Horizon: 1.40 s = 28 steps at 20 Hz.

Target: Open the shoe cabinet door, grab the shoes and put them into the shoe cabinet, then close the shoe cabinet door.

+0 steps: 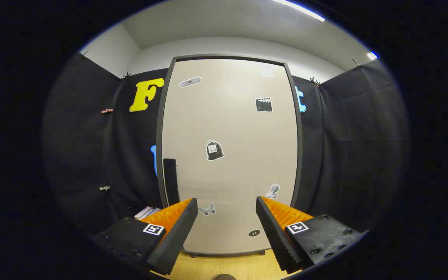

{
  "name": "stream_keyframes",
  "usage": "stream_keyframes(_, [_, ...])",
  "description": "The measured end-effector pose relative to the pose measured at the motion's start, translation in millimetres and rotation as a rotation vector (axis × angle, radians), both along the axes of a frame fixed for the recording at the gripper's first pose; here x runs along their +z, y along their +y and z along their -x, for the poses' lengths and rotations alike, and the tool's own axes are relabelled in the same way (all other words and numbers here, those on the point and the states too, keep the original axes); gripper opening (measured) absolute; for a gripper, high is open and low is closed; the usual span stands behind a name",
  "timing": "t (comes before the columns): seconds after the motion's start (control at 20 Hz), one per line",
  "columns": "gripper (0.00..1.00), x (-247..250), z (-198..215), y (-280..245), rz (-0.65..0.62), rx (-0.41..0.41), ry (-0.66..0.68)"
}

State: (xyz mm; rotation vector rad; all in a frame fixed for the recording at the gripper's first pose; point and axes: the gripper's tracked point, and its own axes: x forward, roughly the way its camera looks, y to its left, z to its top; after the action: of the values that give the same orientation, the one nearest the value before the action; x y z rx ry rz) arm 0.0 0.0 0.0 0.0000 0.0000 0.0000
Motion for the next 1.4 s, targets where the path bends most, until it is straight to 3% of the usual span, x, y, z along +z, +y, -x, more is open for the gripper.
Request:
stream_keyframes(0.75, [0.98,-12.0,-16.0,25.1,-0.022,-0.004,0.039])
stream_keyframes(1.4, [0.98,-19.7,-71.1,102.2,-0.029,0.046,0.033])
